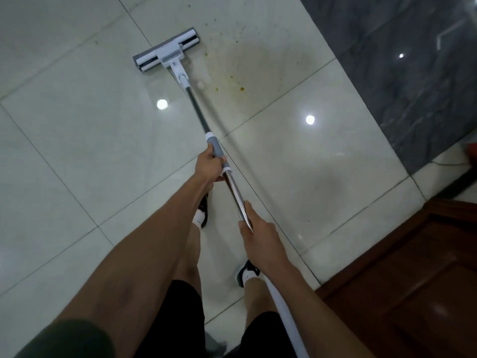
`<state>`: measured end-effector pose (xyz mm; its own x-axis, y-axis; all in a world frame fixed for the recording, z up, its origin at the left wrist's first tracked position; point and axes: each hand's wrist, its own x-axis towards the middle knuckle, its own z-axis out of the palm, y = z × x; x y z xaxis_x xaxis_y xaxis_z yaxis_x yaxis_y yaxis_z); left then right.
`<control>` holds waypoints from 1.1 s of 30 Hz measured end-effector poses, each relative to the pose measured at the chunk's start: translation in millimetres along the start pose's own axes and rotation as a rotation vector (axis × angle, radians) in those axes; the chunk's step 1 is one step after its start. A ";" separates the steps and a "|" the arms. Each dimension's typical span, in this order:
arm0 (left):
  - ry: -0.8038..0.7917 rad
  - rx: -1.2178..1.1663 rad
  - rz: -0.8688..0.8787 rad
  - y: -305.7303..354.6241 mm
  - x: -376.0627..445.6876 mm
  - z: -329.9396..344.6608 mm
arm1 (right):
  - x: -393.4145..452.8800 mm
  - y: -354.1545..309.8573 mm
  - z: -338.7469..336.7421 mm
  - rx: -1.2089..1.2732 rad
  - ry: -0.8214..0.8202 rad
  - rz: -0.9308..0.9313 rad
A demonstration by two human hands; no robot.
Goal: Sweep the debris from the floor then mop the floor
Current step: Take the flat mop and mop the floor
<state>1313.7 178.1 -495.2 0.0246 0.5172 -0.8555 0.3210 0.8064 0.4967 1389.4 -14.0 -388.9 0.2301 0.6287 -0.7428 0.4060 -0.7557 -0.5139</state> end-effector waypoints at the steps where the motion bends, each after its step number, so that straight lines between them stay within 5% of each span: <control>1: -0.004 0.009 0.008 13.8 8.7 -9.0 | 9.9 -14.1 1.8 0.004 0.007 -0.001; 7: -0.089 0.035 0.029 76.5 45.4 -50.0 | 55.8 -79.1 6.6 -0.022 0.038 0.008; 15: -0.120 0.115 -0.006 63.3 18.9 -43.7 | 23.8 -64.1 6.2 0.004 0.026 0.045; 33: -0.088 0.166 -0.079 -132.7 -144.7 99.2 | -161.6 154.0 -34.3 0.022 -0.074 0.114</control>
<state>1361.5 -32.2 -451.8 0.0739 0.4210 -0.9041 0.4767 0.7814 0.4028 1445.1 -225.6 -333.2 0.2077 0.5242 -0.8259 0.3616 -0.8256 -0.4331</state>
